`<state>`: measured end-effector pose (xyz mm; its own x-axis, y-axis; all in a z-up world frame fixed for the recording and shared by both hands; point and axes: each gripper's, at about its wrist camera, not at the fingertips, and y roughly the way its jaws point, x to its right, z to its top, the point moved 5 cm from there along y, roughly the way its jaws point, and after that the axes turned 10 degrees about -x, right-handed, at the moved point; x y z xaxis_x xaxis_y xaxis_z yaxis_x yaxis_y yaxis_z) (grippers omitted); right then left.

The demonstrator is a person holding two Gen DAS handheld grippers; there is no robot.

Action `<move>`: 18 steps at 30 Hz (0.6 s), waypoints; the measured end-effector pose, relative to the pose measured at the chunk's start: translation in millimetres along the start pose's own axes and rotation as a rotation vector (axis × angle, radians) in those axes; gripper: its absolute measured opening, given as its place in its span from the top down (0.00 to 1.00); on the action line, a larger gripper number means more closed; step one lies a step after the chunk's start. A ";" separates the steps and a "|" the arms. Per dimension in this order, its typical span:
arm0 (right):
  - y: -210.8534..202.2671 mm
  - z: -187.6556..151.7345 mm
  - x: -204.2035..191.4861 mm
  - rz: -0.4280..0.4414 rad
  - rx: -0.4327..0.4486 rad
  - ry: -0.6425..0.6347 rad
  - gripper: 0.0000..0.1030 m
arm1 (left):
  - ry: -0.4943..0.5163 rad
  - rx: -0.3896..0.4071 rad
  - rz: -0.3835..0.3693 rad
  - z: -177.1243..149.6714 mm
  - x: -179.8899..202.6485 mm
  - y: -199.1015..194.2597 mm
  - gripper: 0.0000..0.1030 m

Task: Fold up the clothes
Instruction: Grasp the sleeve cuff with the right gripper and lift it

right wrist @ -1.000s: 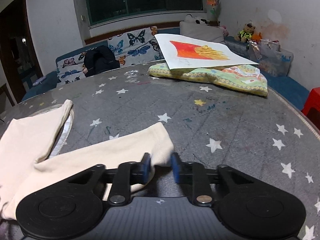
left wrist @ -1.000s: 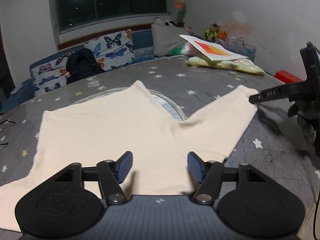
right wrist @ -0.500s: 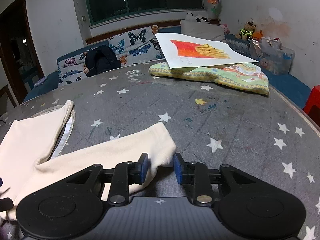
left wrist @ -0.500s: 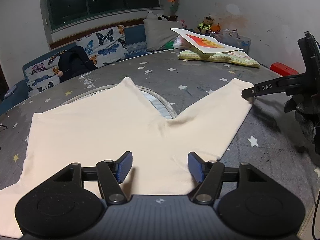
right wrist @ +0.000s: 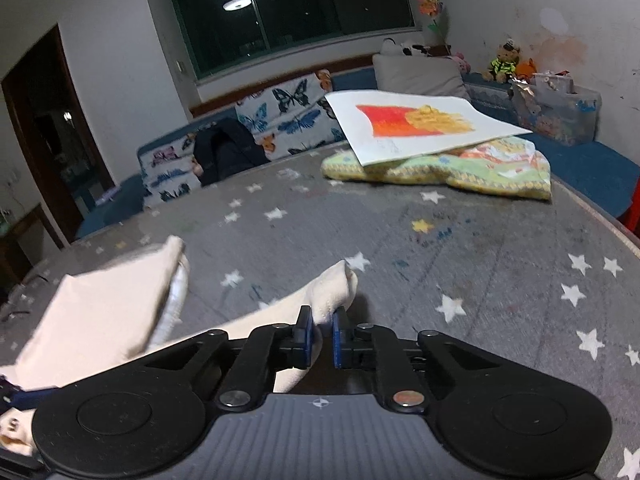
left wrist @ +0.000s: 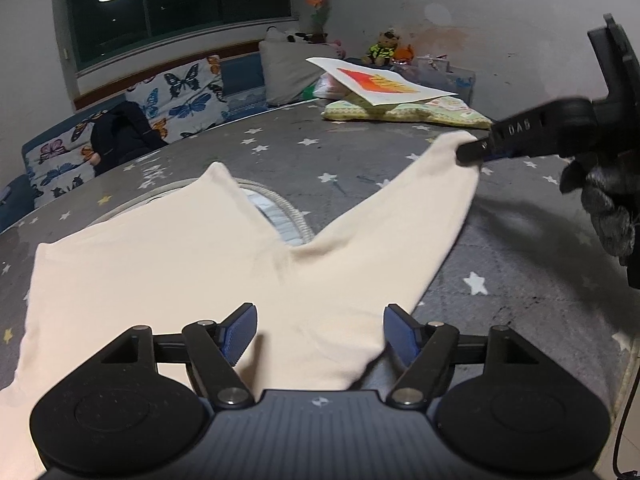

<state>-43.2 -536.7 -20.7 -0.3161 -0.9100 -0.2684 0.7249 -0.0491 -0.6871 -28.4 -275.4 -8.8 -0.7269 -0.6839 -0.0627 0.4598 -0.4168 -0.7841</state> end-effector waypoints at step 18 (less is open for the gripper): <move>-47.4 29.1 -89.3 0.262 0.030 -0.075 0.90 | -0.080 0.060 -0.016 -18.4 -25.6 -29.2 0.21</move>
<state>-31.5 -465.1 55.5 -0.0696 -0.9212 -0.3827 0.7940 0.1811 -0.5803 -32.7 -234.6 4.3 -0.6924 -0.7215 0.0005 0.4800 -0.4612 -0.7462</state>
